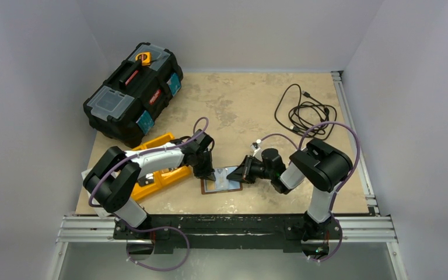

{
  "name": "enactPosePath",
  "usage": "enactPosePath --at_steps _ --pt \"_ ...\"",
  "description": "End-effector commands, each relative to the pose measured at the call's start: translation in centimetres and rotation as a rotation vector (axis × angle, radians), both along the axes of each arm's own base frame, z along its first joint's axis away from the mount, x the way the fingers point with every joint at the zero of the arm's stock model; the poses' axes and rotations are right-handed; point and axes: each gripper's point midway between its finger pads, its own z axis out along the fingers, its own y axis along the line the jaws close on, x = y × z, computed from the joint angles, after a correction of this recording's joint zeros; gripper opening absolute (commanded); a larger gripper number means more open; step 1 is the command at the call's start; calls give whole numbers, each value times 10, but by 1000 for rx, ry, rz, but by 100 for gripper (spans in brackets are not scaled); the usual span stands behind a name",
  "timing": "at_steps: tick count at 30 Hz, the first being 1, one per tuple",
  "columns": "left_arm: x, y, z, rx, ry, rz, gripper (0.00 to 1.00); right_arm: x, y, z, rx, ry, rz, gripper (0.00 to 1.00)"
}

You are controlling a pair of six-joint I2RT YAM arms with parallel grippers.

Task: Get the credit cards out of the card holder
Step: Remove the credit card from the card holder.

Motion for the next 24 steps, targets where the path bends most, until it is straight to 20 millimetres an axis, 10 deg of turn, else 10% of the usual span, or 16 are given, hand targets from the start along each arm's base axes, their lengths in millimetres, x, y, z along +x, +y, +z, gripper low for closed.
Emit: enactPosePath --at_steps 1,15,24 --pt "-27 53 -44 258 88 5 0 -7 -14 -22 -76 49 -30 0" --pt "-28 60 -45 285 84 11 0 -3 -40 -30 -181 37 -100 0" --pt "-25 54 -43 266 79 5 0 2 -25 -28 -140 29 -42 23"
